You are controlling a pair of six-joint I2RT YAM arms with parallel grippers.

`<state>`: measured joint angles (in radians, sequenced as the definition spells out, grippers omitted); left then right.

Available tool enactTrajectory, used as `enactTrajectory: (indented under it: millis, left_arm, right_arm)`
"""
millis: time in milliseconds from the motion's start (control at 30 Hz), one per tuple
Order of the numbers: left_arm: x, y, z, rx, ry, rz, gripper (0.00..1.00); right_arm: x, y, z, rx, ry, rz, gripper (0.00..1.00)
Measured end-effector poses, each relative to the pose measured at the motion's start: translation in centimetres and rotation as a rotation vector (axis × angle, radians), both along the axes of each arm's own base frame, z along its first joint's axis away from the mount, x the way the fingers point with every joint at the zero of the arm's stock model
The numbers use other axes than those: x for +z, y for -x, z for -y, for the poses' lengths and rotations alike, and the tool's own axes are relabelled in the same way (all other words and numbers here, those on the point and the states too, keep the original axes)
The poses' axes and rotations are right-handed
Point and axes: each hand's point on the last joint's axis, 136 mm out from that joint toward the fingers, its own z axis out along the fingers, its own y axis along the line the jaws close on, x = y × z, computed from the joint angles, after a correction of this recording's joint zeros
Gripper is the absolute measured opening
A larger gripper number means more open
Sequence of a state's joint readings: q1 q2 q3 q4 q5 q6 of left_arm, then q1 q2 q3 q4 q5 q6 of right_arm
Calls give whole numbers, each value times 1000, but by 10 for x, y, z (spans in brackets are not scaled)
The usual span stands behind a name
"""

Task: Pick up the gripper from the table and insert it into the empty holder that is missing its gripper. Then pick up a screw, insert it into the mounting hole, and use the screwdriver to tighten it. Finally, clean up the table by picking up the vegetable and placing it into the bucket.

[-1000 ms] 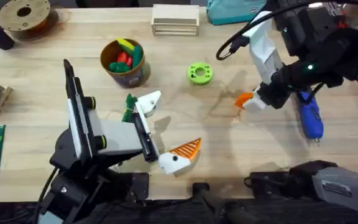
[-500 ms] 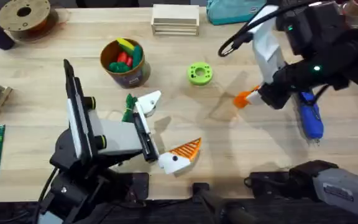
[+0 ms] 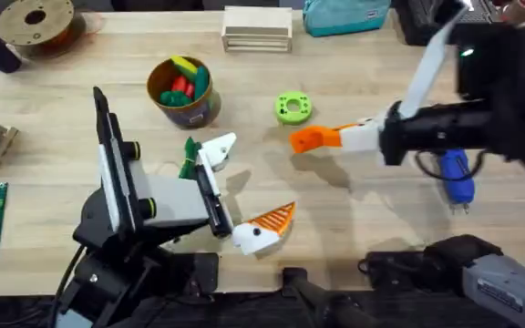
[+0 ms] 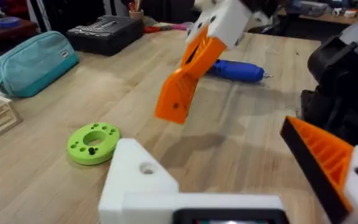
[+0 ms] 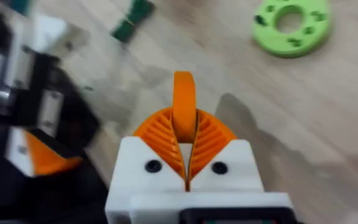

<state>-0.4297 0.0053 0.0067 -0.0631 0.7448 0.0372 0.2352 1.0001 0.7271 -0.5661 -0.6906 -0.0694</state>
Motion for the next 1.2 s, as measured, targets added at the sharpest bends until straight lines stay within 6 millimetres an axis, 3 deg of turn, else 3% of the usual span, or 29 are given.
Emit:
enactTrajectory:
  millis: [167, 433, 700, 1200]
  left_arm:
    - [0, 0, 0, 0, 0, 0, 987]
    - [0, 0, 0, 0, 0, 0, 987]
    - [0, 0, 0, 1, 0, 0, 987]
    - [0, 0, 0, 5, 21, -48, 987]
  right_arm:
    - [-7, 3, -25, -58, -243, -297, 19]
    - [1, 16, -59, 7, -403, -604, 19]
    - [19, 14, -81, 84, -486, -653, 19]
    - [25, 11, -84, 85, -516, -694, 19]
